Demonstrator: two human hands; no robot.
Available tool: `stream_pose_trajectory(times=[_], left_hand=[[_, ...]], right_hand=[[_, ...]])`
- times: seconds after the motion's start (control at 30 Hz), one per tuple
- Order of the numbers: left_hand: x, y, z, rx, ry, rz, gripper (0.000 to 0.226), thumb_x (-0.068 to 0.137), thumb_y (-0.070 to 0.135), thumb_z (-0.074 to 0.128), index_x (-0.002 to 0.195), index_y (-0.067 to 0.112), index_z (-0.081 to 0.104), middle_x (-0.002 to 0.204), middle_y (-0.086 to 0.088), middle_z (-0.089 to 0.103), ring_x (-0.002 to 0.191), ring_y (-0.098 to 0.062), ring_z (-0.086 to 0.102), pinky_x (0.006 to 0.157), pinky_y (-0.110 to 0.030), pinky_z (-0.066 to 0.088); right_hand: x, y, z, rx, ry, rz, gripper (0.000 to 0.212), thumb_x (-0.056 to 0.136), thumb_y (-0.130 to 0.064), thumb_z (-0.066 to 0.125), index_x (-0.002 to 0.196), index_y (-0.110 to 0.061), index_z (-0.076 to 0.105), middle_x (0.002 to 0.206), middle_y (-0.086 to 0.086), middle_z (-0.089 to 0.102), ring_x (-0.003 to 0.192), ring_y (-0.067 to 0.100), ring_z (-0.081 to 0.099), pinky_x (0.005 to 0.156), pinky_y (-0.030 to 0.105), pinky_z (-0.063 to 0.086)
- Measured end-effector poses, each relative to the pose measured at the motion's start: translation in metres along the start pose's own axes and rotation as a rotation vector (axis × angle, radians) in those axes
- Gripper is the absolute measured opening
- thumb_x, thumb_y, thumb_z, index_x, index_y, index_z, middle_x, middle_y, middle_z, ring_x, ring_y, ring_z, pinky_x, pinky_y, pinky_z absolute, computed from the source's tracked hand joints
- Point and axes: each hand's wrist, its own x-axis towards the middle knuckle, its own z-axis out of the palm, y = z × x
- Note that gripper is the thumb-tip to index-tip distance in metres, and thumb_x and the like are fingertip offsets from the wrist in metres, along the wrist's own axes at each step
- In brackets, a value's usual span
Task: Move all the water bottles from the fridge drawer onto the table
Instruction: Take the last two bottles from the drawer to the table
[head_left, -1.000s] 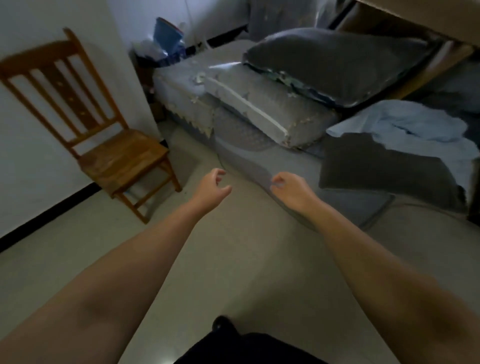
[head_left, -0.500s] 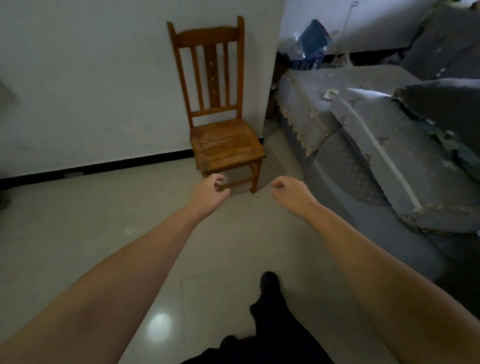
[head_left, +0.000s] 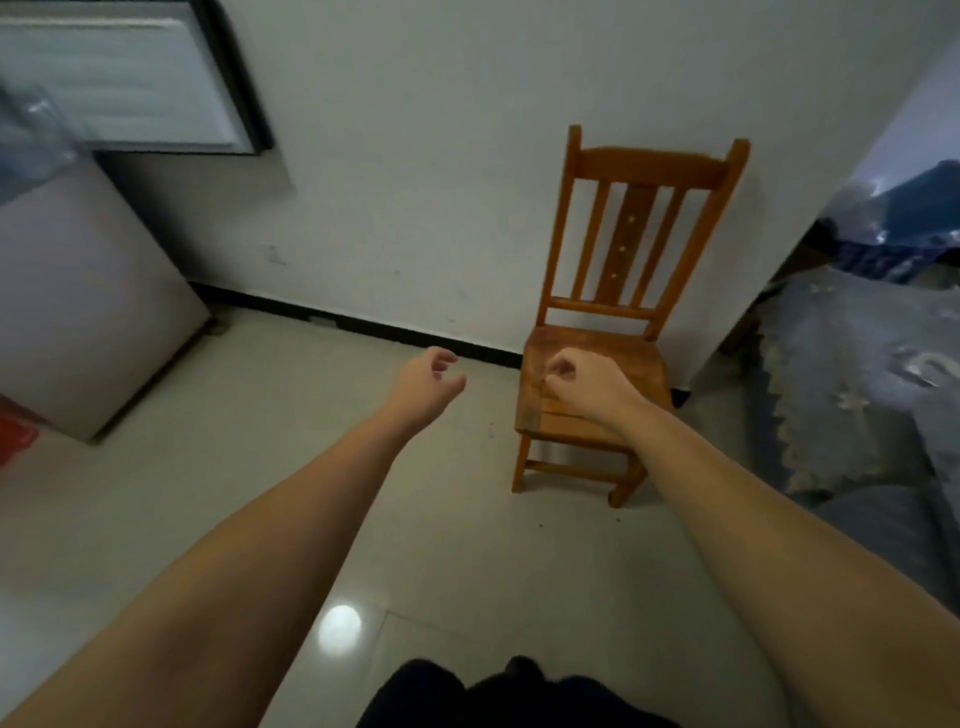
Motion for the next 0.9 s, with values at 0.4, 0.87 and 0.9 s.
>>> stream_pose_trajectory(times=[0.4, 0.87, 0.9], left_hand=[[0.087, -0.106, -0.133, -0.069, 0.313, -0.275, 0.035, 0.089, 0.022, 0.059, 0.123, 0.014, 0.056, 0.121, -0.010, 0.057, 0.114, -0.025, 0.056, 0.094, -0.033, 0.045], [0.240, -0.182, -0.332, -0.063, 0.429, -0.300, 0.032, 0.087, 0.017, 0.060, 0.118, 0.010, 0.060, 0.115, -0.013, 0.061, 0.105, -0.025, 0.058, 0.089, -0.031, 0.046], [0.246, -0.189, -0.338, -0.071, 0.433, -0.320, 0.031, 0.087, 0.016, 0.060, 0.117, 0.009, 0.060, 0.115, -0.013, 0.061, 0.103, -0.024, 0.058, 0.089, -0.030, 0.046]], right_hand=[[0.170, -0.149, 0.100, -0.112, -0.302, -0.304, 0.033, 0.093, -0.020, 0.053, 0.123, -0.008, 0.060, 0.126, 0.013, 0.059, 0.113, 0.026, 0.057, 0.092, 0.034, 0.045], [0.364, -0.343, 0.180, -0.083, -0.323, -0.414, 0.031, 0.091, -0.021, 0.055, 0.118, -0.009, 0.062, 0.123, 0.010, 0.063, 0.111, 0.024, 0.059, 0.095, 0.033, 0.047], [0.374, -0.352, 0.186, -0.090, -0.338, -0.424, 0.031, 0.091, -0.021, 0.054, 0.119, -0.009, 0.062, 0.123, 0.010, 0.062, 0.111, 0.024, 0.059, 0.095, 0.033, 0.047]])
